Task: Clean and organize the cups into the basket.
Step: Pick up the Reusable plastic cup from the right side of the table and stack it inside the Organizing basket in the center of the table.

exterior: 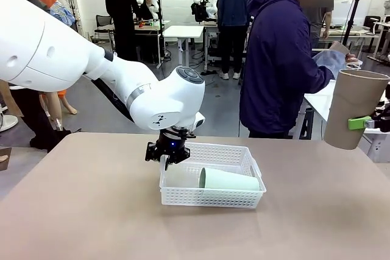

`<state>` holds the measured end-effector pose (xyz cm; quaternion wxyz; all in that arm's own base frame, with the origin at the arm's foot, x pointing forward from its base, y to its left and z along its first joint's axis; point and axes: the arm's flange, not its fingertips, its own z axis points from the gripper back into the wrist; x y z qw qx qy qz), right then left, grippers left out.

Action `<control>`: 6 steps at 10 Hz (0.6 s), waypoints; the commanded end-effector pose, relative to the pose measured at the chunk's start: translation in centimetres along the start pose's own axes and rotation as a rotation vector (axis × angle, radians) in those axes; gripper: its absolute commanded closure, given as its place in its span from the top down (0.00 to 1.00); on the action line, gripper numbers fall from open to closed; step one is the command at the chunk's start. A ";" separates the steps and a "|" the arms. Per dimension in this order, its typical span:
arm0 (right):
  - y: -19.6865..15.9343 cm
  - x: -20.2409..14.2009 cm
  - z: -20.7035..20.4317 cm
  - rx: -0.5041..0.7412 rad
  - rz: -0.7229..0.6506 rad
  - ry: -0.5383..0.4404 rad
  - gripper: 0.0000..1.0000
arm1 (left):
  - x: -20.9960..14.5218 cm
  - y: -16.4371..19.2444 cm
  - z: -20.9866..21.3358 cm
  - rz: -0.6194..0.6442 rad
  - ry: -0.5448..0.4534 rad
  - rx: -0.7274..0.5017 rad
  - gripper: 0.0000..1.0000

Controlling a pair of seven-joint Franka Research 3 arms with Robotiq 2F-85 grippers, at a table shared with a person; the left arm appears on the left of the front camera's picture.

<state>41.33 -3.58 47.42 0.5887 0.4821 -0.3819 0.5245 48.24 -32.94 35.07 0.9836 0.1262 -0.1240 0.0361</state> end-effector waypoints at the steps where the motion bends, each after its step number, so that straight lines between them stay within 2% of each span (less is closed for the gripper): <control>1: -0.3 -0.7 -0.4 0.028 0.023 -0.019 0.16 | -0.1 0.0 -0.1 0.002 0.002 0.001 0.00; 2: 0.0 0.0 0.0 0.000 0.000 0.000 0.82 | -0.1 0.0 -0.1 0.002 0.002 0.001 0.00; 3: 0.8 3.7 -2.4 -0.086 -0.010 0.186 0.82 | -0.1 0.0 -0.1 0.002 0.002 0.001 0.00; 4: 0.0 6.7 -4.3 -0.115 -0.031 0.282 0.82 | -0.1 0.0 -0.1 0.002 0.002 0.001 0.00; 6: -3.8 9.2 -8.7 -0.103 -0.096 0.479 0.82 | -0.1 0.0 -0.1 0.002 0.002 0.001 0.00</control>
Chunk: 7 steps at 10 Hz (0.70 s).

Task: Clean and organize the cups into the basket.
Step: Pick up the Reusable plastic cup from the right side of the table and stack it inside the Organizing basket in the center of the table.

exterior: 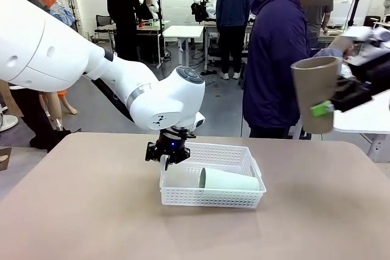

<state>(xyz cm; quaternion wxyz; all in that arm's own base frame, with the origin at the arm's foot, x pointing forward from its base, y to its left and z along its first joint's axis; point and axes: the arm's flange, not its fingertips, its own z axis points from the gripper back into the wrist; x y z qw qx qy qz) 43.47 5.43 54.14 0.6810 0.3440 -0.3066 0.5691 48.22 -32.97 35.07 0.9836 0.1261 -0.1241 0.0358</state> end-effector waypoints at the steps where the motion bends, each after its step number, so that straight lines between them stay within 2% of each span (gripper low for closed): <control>1: -4.6 2.2 -5.1 0.047 -0.101 0.249 0.82 | -0.1 0.1 -0.1 0.002 0.002 0.002 0.00; 5: -8.5 4.2 -15.7 0.153 -0.044 0.468 0.82 | -0.1 0.1 -0.1 0.002 0.002 0.002 0.00; 7: -9.6 4.2 -19.6 0.151 -0.010 0.558 0.82 | -0.1 0.1 -0.1 0.002 0.002 0.002 0.00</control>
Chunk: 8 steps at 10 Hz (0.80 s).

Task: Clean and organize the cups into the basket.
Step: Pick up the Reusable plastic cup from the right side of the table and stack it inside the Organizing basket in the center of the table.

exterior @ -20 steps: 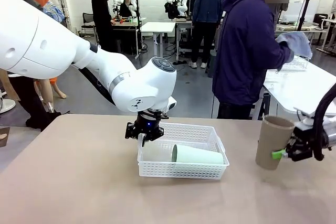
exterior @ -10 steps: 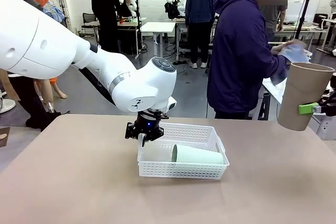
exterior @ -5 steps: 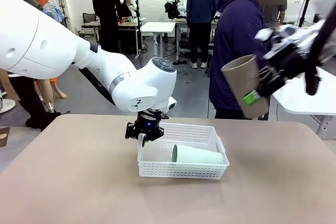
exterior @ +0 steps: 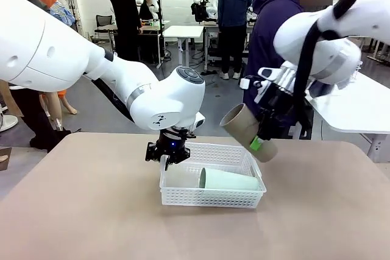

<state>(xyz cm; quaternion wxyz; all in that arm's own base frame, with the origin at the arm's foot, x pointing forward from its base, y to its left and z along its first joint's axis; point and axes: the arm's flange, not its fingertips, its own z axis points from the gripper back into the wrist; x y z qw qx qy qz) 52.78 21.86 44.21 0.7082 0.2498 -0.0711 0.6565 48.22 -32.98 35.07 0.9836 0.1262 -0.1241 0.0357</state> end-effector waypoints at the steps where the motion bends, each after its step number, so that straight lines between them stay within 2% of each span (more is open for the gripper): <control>1: -1.6 1.8 -0.2 -0.010 0.013 0.038 0.82 | -0.1 0.1 -0.1 0.002 0.002 0.002 0.00; 8: -4.8 1.7 -3.7 0.084 0.105 -0.052 0.82 | -0.1 0.1 -0.1 0.002 0.002 0.002 0.00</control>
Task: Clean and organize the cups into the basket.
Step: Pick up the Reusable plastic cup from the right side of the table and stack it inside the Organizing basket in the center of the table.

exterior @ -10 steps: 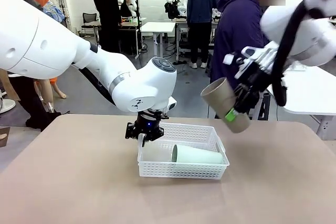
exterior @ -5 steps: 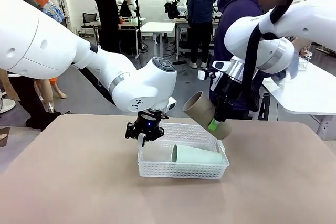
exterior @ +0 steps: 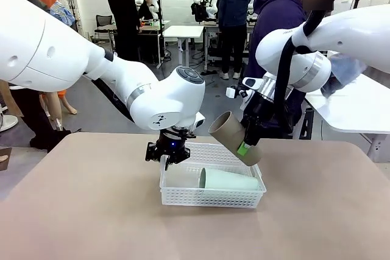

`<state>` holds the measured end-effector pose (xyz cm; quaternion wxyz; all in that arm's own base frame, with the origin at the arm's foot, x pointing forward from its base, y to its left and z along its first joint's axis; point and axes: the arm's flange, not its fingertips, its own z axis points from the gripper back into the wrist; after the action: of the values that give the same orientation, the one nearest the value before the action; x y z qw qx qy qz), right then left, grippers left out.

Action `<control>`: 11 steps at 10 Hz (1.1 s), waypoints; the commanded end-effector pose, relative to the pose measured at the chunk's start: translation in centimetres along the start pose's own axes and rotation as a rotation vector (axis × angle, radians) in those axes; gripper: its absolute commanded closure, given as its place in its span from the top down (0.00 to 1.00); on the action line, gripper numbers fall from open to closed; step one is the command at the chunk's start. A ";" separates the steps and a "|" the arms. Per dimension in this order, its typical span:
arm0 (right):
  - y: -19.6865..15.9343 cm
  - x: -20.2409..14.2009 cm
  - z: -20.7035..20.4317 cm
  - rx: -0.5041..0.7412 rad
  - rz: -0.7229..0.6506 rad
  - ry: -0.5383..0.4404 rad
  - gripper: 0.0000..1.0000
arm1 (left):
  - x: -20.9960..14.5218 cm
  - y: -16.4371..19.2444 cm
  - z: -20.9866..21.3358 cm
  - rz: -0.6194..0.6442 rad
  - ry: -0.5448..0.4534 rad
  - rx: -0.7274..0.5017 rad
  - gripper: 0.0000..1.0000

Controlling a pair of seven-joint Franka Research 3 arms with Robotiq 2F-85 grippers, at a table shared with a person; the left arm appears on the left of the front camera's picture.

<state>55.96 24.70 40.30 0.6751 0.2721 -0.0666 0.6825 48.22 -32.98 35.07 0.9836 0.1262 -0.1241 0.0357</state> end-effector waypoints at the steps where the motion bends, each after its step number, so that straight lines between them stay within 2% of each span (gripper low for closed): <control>1: -1.2 0.5 -0.4 0.037 0.042 -0.041 0.82 | -0.1 0.1 -0.1 0.002 0.002 0.002 0.00; 5: -2.9 0.0 -2.1 0.069 0.051 -0.040 0.82 | -0.1 0.1 -0.1 0.002 0.002 0.002 0.00; 9: -4.1 -0.6 -3.1 0.012 0.088 -0.032 0.82 | -0.1 0.1 -0.1 0.002 0.002 0.002 0.00; 11: -4.2 -0.7 -3.1 -0.027 0.105 -0.042 1.00 | -0.1 0.1 -0.1 0.002 0.002 0.002 0.00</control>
<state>58.70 25.86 36.35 0.6468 0.2781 -0.0867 0.7049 48.22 -32.98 35.07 0.9836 0.1262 -0.1241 0.0357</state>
